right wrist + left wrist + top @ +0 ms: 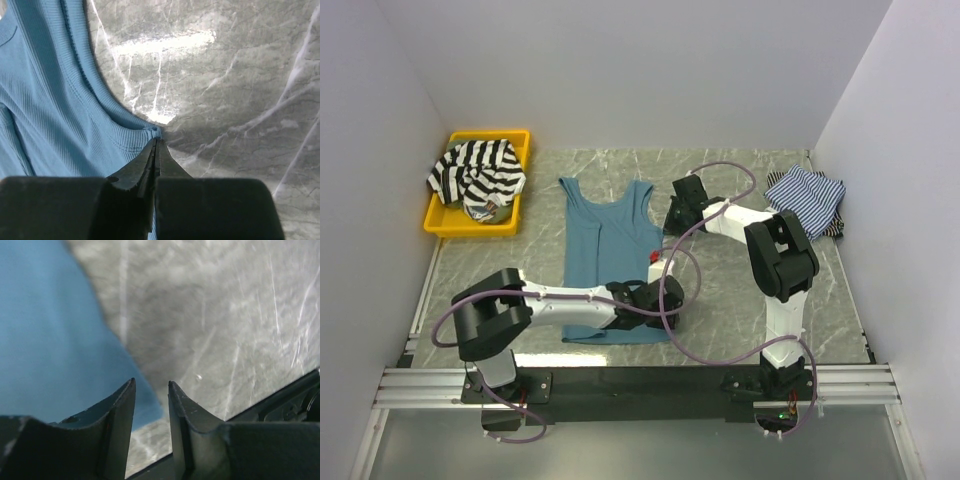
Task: Fold and stack the tank tops
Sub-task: Fold the tank top
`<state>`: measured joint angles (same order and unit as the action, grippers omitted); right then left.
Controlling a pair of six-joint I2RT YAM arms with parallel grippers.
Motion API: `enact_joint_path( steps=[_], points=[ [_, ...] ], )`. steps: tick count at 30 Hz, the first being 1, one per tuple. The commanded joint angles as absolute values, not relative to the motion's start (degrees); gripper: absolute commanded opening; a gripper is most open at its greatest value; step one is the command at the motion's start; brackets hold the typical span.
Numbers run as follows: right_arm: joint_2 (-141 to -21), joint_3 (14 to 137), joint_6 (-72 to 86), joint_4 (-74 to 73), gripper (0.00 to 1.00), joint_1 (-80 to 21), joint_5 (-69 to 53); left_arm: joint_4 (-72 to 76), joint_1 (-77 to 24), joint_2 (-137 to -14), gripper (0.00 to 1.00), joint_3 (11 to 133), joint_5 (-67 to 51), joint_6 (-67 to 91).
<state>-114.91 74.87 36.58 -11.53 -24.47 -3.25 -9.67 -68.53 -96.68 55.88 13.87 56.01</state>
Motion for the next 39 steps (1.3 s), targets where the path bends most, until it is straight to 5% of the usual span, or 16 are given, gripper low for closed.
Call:
enact_joint_path(
  steps=[1, 24, 29, 35, 39],
  points=[
    [-112.94, 74.18, 36.83, -10.9, 0.0, -23.64, -1.76, -9.58, -70.66, -98.17, 0.4, 59.32, 14.76, 54.93],
    [-111.53, 72.6, 36.65, -10.02, 0.0, -21.97, -3.08, -27.95, -79.1, -108.1, 0.42, 71.01, 30.5, 59.59],
    [-111.44, 72.77, 36.47, -10.11, 0.0, -21.71, -3.16, -28.3, -79.72, -109.42, 0.34, 71.63, 30.59, 59.85],
    [-111.36, 72.95, 35.68, -9.93, 0.0, -21.27, -3.78, -28.3, -80.42, -108.29, 0.01, 71.46, 30.85, 59.85],
    [-111.18, 73.3, 35.42, -10.37, 0.0, -20.74, -3.17, -22.62, -81.12, -104.6, 0.01, 67.69, 28.58, 58.89]
  ],
)
